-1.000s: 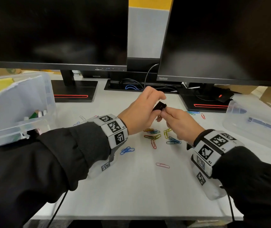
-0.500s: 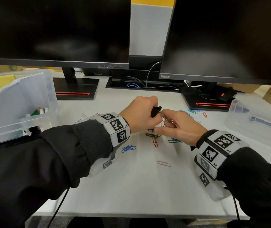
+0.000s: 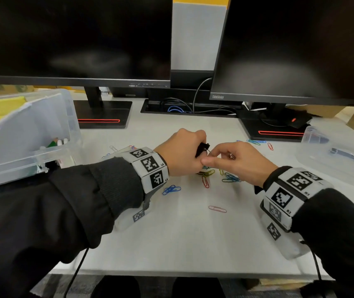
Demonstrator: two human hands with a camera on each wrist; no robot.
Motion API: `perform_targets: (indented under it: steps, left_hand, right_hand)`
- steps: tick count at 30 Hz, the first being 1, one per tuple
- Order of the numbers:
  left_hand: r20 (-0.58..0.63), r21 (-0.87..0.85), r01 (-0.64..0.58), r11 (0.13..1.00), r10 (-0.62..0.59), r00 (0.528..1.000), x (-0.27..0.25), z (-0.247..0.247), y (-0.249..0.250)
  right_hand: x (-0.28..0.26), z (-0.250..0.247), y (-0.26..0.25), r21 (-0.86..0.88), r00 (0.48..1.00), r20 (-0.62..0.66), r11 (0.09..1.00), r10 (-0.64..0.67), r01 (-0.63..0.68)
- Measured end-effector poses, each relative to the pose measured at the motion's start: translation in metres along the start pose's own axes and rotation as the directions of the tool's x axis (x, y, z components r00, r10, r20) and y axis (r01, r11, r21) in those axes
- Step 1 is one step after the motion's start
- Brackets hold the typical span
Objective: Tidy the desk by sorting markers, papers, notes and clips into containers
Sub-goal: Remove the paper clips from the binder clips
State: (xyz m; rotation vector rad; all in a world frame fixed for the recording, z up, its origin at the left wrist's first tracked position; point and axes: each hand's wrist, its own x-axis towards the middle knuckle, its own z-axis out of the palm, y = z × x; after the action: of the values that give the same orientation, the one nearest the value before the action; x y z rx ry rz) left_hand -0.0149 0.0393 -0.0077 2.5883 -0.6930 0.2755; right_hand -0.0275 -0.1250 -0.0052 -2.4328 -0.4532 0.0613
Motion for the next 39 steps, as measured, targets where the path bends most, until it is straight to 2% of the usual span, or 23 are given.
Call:
perform_targets:
  steps: [6,10,12,15,20,26,32,35,39]
  left_hand:
    - [-0.067,-0.035,0.05,0.998,-0.052,0.996,0.002,0.003,-0.001]
    - [-0.09,-0.014,0.078,0.997,-0.079,0.993,0.003,0.004,-0.002]
    - [-0.086,-0.02,0.091,0.996,-0.093,0.992,0.003,0.004,-0.002]
    - [-0.06,-0.037,0.091,0.995,-0.094,0.994,0.003,0.004,-0.001]
    - [-0.034,-0.058,0.081,0.995,-0.083,0.996,0.002,0.004,0.0]
    - [0.114,-0.145,-0.041,0.989,0.058,0.992,-0.012,-0.005,-0.003]
    - [0.084,0.006,-0.001,1.0,0.0,0.996,-0.016,-0.001,-0.004]
    - [0.062,-0.003,-0.015,1.0,0.015,0.998,-0.015,0.002,0.0]
    - [0.094,-0.07,0.023,0.997,-0.016,0.995,-0.017,0.001,0.003]
  right_hand:
    - [0.002,0.002,0.001,-0.103,0.999,-0.028,0.994,-0.04,0.037]
    - [0.0,0.001,0.002,-0.06,0.997,0.026,0.995,-0.074,0.075]
    - [0.0,0.002,0.002,-0.06,0.998,0.011,0.996,-0.069,0.069]
    - [0.002,0.003,0.001,-0.111,0.997,-0.057,0.993,-0.053,0.046]
    - [0.005,0.004,0.004,-0.135,0.994,-0.091,0.989,-0.067,0.054]
    - [0.008,0.002,0.012,-0.195,0.995,-0.068,0.979,-0.075,0.06]
    - [0.006,0.003,0.006,-0.115,0.993,-0.036,0.988,-0.109,0.104]
    - [0.003,0.003,0.002,-0.073,0.994,-0.043,0.993,-0.097,0.094]
    - [0.0,0.001,0.0,0.178,0.999,-0.039,0.984,0.028,-0.021]
